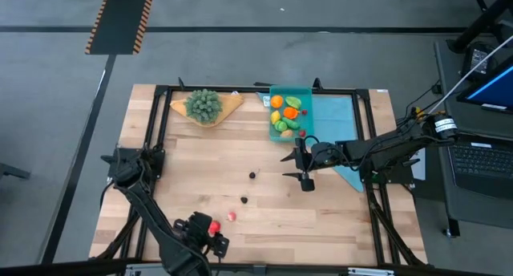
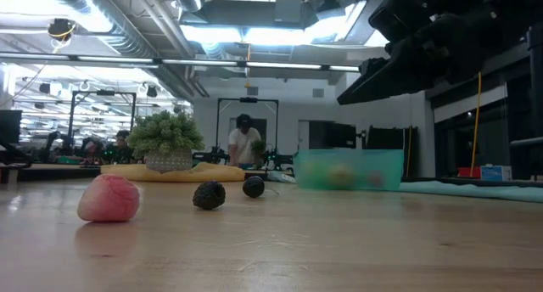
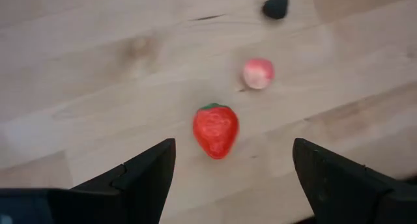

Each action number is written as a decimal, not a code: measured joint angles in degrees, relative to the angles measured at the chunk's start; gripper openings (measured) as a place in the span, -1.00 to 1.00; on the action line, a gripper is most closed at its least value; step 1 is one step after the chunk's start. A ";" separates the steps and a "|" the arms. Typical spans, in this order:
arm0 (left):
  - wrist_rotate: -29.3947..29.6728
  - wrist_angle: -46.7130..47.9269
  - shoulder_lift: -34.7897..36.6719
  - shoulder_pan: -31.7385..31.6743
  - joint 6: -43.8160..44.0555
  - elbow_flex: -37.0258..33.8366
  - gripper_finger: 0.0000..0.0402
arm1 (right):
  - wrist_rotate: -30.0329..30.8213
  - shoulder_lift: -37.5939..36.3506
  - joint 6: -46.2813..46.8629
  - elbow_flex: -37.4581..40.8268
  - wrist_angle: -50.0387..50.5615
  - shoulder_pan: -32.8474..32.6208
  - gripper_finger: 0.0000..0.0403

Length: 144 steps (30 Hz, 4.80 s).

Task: Pick and placing Produce into tupperware
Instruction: Put the red strawberry into the blue bin

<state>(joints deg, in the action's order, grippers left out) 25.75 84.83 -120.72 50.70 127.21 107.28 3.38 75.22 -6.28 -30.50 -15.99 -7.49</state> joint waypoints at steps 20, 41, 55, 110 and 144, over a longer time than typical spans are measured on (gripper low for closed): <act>0.08 -9.35 -0.11 -0.81 -8.65 -0.28 0.48 | -0.01 0.00 0.23 0.00 0.36 0.00 0.18; -6.64 -6.10 -5.02 -5.19 -7.50 -0.35 0.48 | -0.23 0.00 1.74 0.00 0.49 -0.04 0.18; -11.75 -9.18 -5.99 -6.08 -5.92 -5.87 0.48 | -0.53 0.02 1.48 0.00 0.42 -2.18 0.18; -12.56 -18.47 -5.52 -7.92 -17.56 -12.52 -0.05 | -0.51 0.02 0.86 0.00 0.35 -2.21 0.18; 40.96 -24.08 -0.07 -7.96 -43.78 -12.55 -0.05 | 3.00 -13.29 4.51 -0.07 7.49 -2.21 0.18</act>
<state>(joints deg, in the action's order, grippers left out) 66.71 60.75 -120.79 42.75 83.43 94.74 6.38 61.93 -1.77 -30.57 -8.50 -9.69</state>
